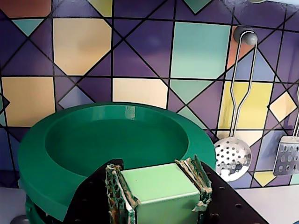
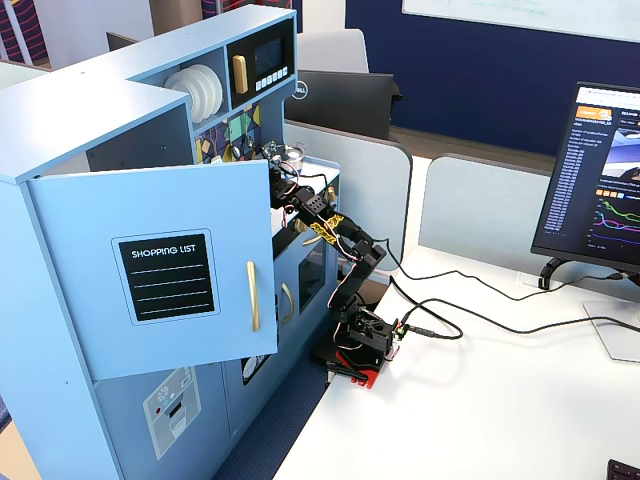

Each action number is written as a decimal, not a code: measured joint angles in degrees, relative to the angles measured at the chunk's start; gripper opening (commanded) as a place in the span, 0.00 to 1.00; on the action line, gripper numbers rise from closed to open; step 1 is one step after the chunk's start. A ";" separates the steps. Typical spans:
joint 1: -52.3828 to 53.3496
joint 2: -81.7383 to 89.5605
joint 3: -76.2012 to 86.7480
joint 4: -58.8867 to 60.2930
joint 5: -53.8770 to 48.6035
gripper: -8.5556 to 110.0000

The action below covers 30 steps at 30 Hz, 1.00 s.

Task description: Pick up the lid from the counter and put it on the green recipient

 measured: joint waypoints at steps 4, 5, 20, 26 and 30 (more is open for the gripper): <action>-0.09 -0.70 0.35 0.00 -0.35 0.07; -0.09 -0.88 0.35 0.00 -0.53 0.07; -1.76 -1.76 3.16 -0.09 -1.76 0.07; -1.49 -1.23 5.71 -1.23 -2.64 0.13; -1.49 -1.05 5.98 -1.67 -1.76 0.26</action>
